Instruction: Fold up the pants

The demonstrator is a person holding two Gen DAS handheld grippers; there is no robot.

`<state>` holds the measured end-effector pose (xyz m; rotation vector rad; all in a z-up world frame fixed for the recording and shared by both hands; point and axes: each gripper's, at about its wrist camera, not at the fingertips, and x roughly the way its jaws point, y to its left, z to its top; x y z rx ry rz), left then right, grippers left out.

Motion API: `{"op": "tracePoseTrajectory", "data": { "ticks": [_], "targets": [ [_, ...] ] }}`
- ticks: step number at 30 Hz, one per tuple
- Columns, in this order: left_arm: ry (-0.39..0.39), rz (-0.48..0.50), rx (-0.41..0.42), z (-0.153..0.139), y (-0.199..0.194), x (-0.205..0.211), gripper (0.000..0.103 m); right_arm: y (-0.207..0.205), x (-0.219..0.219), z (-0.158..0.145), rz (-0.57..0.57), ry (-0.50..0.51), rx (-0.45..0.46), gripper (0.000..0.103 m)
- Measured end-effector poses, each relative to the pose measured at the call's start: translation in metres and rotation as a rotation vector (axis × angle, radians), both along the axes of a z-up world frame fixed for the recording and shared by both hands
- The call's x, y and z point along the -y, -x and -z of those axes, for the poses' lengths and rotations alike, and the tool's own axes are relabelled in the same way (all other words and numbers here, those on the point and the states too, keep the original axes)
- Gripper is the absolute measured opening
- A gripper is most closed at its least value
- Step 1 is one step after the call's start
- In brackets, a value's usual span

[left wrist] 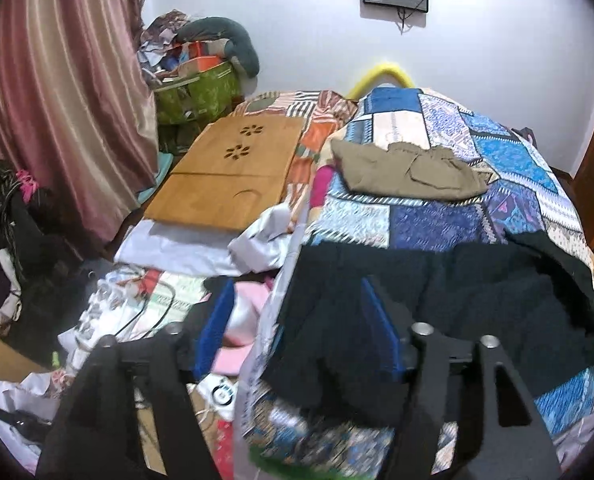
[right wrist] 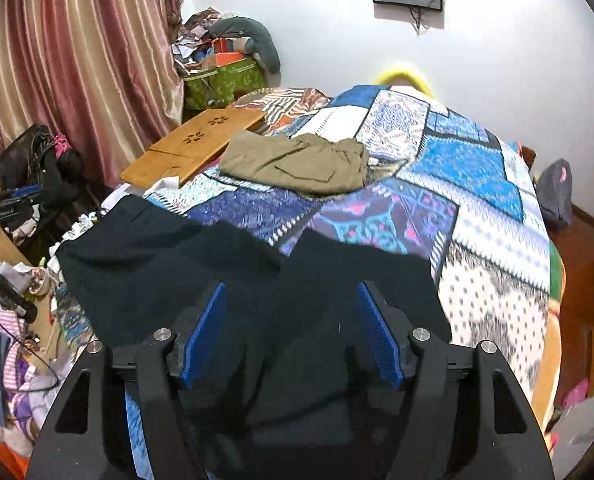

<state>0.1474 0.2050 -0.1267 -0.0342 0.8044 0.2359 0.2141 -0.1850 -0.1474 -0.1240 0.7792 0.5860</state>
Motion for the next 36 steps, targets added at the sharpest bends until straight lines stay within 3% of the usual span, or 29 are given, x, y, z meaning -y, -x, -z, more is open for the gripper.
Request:
{"op": "tracePoseTrajectory", "data": {
  "ticks": [3, 14, 21, 24, 29, 36],
  "targets": [
    [0.007, 0.005, -0.001, 0.006, -0.025, 0.014, 0.082, -0.023, -0.012, 0.003, -0.007, 0.012, -0.004, 0.064],
    [0.046, 0.178, -0.072, 0.049, -0.115, 0.088, 0.083, -0.105, -0.051, 0.055, -0.051, 0.109, -0.164, 0.064],
    [0.069, 0.242, -0.101, 0.077, -0.146, 0.117, 0.083, -0.141, -0.067, 0.1, -0.078, 0.171, -0.309, 0.062],
    [0.065, 0.257, -0.117, 0.088, -0.152, 0.124, 0.083, -0.146, -0.065, 0.11, -0.083, 0.127, -0.348, 0.058],
    [0.066, 0.277, -0.133, 0.097, -0.151, 0.133, 0.083, -0.145, -0.064, 0.107, -0.095, 0.115, -0.337, 0.022],
    [0.062, 0.293, -0.115, 0.083, -0.134, 0.142, 0.083, -0.149, -0.062, 0.099, -0.078, 0.093, -0.31, 0.005]
  ]
}}
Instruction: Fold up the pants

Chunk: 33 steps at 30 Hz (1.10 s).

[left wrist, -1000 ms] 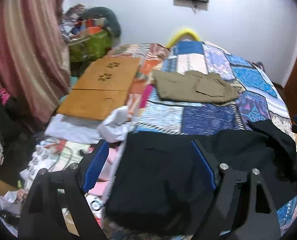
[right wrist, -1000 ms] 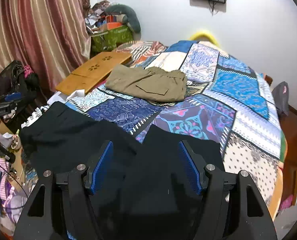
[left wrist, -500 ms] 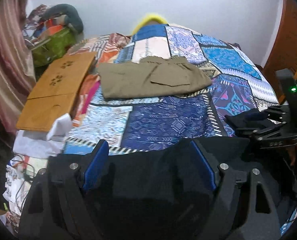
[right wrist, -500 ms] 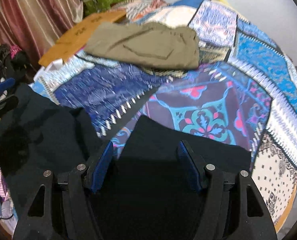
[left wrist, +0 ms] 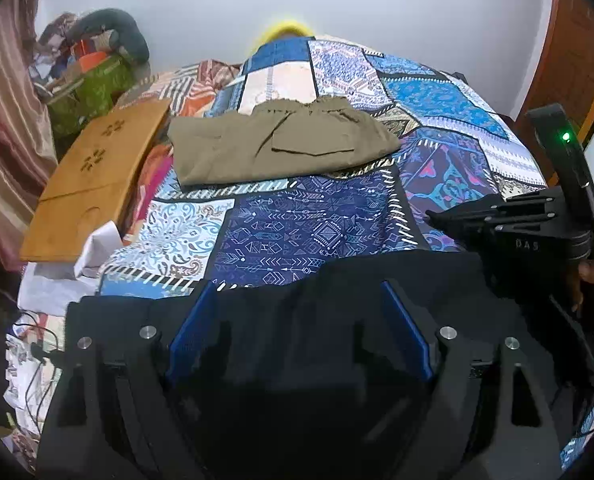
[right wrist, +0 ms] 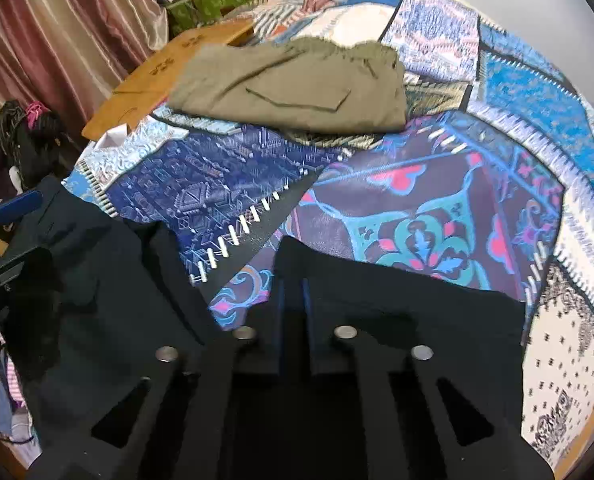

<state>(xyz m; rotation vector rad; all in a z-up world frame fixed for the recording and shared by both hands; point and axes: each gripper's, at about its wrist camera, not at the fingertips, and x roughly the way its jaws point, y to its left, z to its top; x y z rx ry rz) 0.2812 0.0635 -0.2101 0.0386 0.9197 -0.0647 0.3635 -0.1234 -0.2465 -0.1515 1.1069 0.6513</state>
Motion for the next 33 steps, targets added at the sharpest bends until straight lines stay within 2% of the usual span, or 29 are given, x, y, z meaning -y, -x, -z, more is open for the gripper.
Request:
{"op": "tracePoseTrajectory", "data": {
  "ticks": [5, 11, 16, 21, 26, 33],
  "targets": [
    [-0.017, 0.01, 0.038, -0.021, 0.018, 0.007, 0.083, 0.021, 0.023, -0.041, 0.042, -0.092, 0.065, 0.005],
    [-0.008, 0.031, 0.073, -0.044, 0.041, 0.024, 0.083, 0.068, 0.074, -0.106, 0.118, -0.17, 0.208, 0.005],
    [0.005, 0.077, 0.095, -0.057, 0.061, 0.05, 0.084, 0.108, 0.122, -0.133, 0.189, -0.195, 0.278, 0.005],
    [0.001, 0.14, 0.079, -0.059, 0.071, 0.086, 0.084, 0.145, 0.166, -0.134, 0.272, -0.215, 0.298, 0.005],
    [0.018, 0.215, 0.051, -0.054, 0.081, 0.124, 0.084, 0.178, 0.211, -0.119, 0.374, -0.255, 0.285, 0.005],
    [-0.016, 0.312, -0.022, -0.027, 0.079, 0.183, 0.084, 0.226, 0.26, -0.071, 0.514, -0.296, 0.203, 0.005]
  ]
}}
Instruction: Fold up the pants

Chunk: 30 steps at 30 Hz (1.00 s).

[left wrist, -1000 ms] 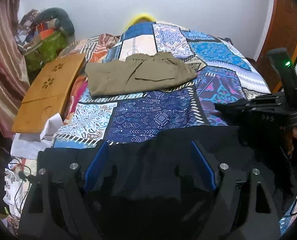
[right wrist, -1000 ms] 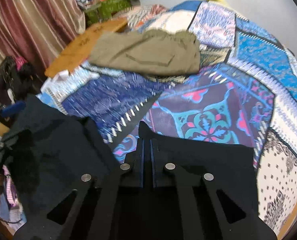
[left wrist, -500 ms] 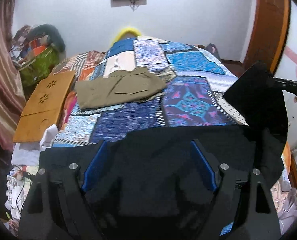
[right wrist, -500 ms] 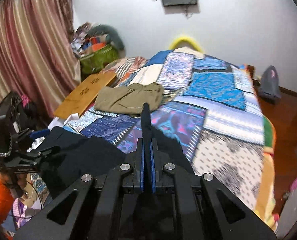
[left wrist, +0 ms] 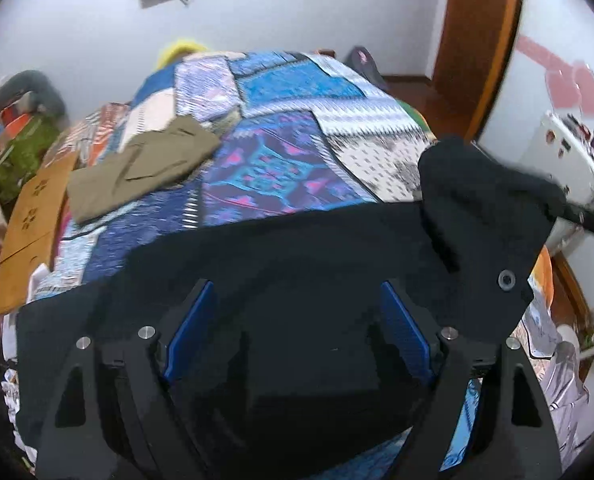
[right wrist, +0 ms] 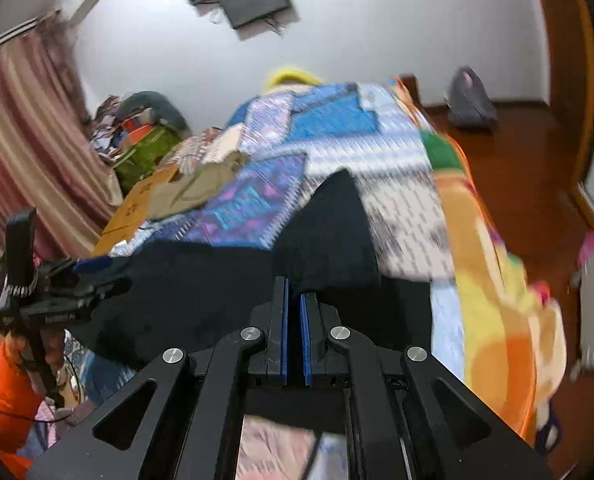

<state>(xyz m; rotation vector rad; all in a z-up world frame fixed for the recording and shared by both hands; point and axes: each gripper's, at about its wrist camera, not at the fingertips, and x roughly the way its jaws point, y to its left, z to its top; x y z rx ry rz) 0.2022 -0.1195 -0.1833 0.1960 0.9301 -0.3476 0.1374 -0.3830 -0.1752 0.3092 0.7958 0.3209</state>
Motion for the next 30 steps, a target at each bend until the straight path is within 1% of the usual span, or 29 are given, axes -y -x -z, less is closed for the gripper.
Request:
{"op": "tracePoseTrajectory", "data": {
  "ticks": [3, 4, 7, 9, 12, 13, 15, 18, 19, 21, 23, 25, 27, 30],
  "targets": [
    [-0.019, 0.024, -0.034, 0.013, -0.006, 0.017, 0.084, 0.016, 0.009, 0.029, 0.018, -0.014, -0.064, 0.005],
    [-0.023, 0.028, -0.043, 0.016, -0.007, 0.019, 0.084, 0.018, 0.011, 0.041, 0.013, -0.012, -0.101, 0.005],
    [-0.038, 0.039, -0.061, 0.021, -0.011, 0.027, 0.084, 0.024, 0.014, 0.063, -0.006, -0.027, -0.172, 0.005],
    [-0.048, 0.048, -0.059, 0.02, -0.015, 0.03, 0.084, 0.027, 0.016, 0.068, -0.015, -0.046, -0.189, 0.005],
    [-0.057, 0.073, -0.055, 0.015, -0.025, 0.033, 0.084, 0.037, 0.026, 0.071, -0.012, -0.06, -0.188, 0.009],
    [-0.062, 0.085, -0.057, 0.014, -0.03, 0.035, 0.084, 0.041, 0.028, 0.071, 0.004, -0.045, -0.192, 0.009],
    [-0.083, 0.101, -0.059, 0.013, -0.039, 0.04, 0.084, 0.047, 0.035, 0.072, 0.039, 0.015, -0.203, 0.009],
    [-0.103, 0.14, -0.061, 0.013, -0.053, 0.05, 0.084, 0.051, 0.052, 0.068, 0.098, 0.047, -0.197, 0.01],
    [-0.103, 0.15, -0.062, 0.013, -0.057, 0.053, 0.084, 0.05, 0.059, 0.064, 0.118, 0.051, -0.188, 0.01],
    [-0.099, 0.171, -0.072, 0.016, -0.065, 0.06, 0.084, 0.043, 0.065, 0.058, 0.141, 0.059, -0.169, 0.014],
    [-0.1, 0.18, -0.084, 0.021, -0.071, 0.065, 0.084, 0.027, 0.067, 0.052, 0.139, 0.073, -0.148, 0.029],
    [-0.103, 0.19, -0.096, 0.028, -0.078, 0.07, 0.084, 0.01, 0.063, 0.047, 0.116, 0.084, -0.128, 0.035],
    [-0.095, 0.194, -0.117, 0.035, -0.085, 0.074, 0.084, -0.009, 0.055, 0.048, 0.084, 0.098, -0.118, 0.036],
    [-0.072, 0.204, -0.155, 0.046, -0.092, 0.076, 0.084, -0.039, 0.046, 0.058, 0.036, 0.085, -0.134, 0.037]
  ]
}}
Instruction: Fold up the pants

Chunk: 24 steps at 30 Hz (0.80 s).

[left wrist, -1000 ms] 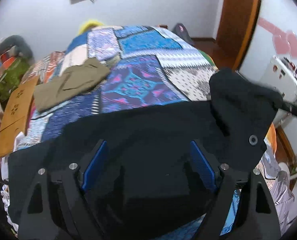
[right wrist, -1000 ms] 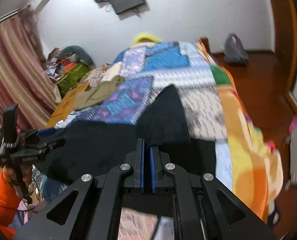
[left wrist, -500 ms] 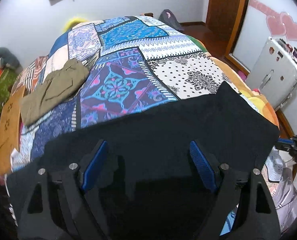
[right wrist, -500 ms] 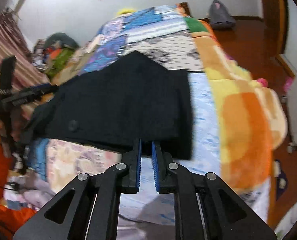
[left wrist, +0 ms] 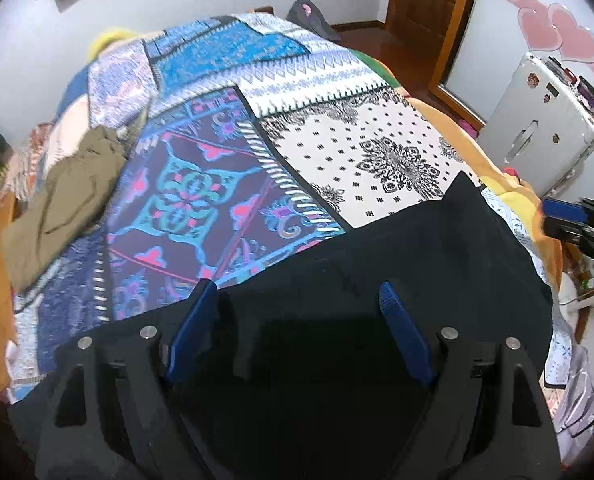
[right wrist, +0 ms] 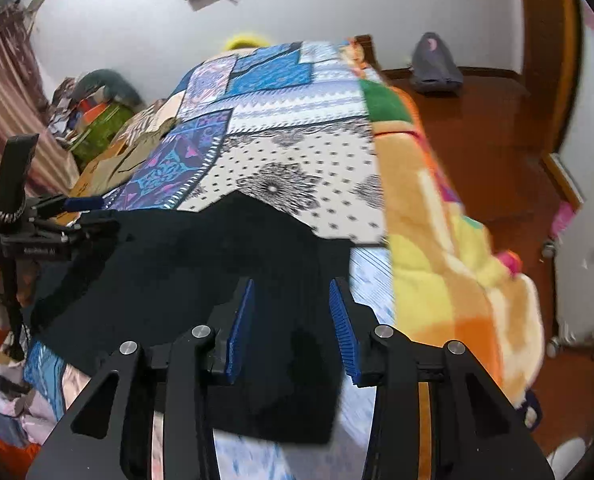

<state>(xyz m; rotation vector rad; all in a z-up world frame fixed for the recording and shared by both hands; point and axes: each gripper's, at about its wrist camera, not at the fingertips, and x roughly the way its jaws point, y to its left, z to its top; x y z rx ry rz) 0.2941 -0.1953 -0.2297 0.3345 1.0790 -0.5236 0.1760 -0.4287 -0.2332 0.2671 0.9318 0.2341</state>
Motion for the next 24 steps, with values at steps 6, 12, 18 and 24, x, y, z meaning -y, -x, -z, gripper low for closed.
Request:
{"op": "tracePoseTrajectory", "data": {
  "ticks": [6, 12, 18, 24],
  "targets": [
    [0.025, 0.021, -0.045, 0.019, -0.009, 0.004, 0.083, -0.032, -0.006, 0.031, -0.032, -0.015, -0.075, 0.038],
    [0.041, 0.03, -0.008, 0.015, -0.008, 0.004, 0.051, -0.04, -0.007, 0.051, -0.042, -0.077, -0.114, 0.041],
    [0.042, 0.086, 0.003, 0.013, 0.002, 0.013, 0.018, -0.042, -0.017, 0.05, -0.086, -0.055, -0.095, 0.024],
    [0.029, 0.118, 0.029, 0.007, 0.014, 0.019, 0.002, -0.028, -0.01, 0.034, -0.051, -0.028, 0.002, 0.007]
  ]
}}
